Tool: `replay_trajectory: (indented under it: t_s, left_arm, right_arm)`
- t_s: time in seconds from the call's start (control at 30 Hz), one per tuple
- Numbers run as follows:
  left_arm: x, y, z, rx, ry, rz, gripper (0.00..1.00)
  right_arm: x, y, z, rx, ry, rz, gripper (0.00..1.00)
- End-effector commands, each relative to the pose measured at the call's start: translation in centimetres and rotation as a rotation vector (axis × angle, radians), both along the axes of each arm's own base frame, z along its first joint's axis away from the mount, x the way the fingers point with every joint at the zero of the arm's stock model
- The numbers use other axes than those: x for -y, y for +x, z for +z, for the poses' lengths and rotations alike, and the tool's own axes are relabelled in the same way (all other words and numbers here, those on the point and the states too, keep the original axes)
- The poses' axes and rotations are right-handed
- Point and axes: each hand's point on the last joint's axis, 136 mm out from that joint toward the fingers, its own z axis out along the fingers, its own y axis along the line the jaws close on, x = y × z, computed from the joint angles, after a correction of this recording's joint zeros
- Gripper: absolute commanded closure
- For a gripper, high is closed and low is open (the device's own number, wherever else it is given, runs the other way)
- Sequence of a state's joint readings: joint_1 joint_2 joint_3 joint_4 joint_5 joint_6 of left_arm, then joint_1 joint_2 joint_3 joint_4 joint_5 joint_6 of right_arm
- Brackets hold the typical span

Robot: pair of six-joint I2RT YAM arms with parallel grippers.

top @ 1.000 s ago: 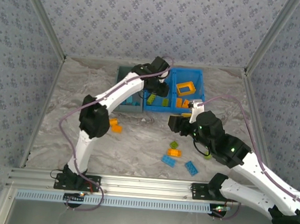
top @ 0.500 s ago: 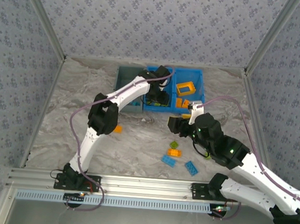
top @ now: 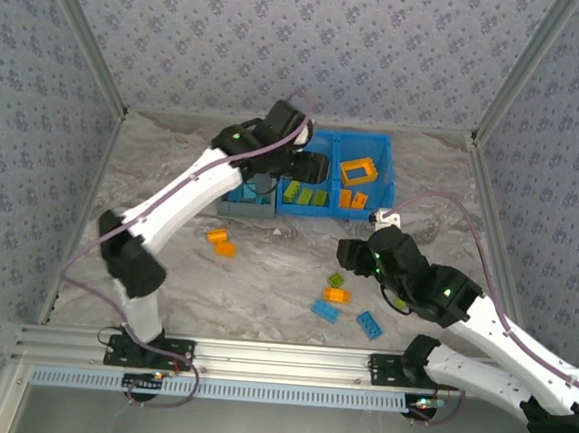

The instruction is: Sort the legos into containers by color

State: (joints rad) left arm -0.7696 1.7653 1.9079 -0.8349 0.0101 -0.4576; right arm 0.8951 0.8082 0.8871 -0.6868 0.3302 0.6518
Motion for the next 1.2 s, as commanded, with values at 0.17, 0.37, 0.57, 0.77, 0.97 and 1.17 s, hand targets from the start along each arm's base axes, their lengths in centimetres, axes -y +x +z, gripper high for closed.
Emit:
replay_trajectory:
  t_s: [0.17, 0.37, 0.57, 0.77, 0.97, 1.17]
  left_arm:
    - [-3.4, -7.9, -0.4, 0.079, -0.025, -0.075, 0.29]
    - [-11.8, -12.3, -1.8, 0.147, -0.044, 0.131, 0.29]
    - [-22.2, -15.3, -2.8, 0.207, -0.069, 0.436, 0.24]
    - [-27.9, -17.8, -2.9, 0.235, -0.115, 0.566, 0.21]
    - [-29.0, -18.7, -3.1, 0.221, -0.126, 0.577, 0.21]
    - [-28.4, -18.6, -3.1, 0.212, -0.122, 0.558, 0.21]
  right_arm:
    - [0.7, -0.9, -1.7, -0.116, -0.112, -0.026, 0.39]
    - [-6.6, -0.6, -2.8, -0.113, -0.109, 0.17, 0.34]
    - [-19.4, -1.1, -7.3, -0.078, -0.282, 0.59, 0.22]
    - [-26.4, 1.4, -12.6, -0.112, -0.431, 0.785, 0.0]
    - [-28.4, 4.9, -16.7, -0.166, -0.515, 0.805, 0.0]
    - [-30.1, 6.0, -18.9, -0.205, -0.532, 0.85, 0.06]
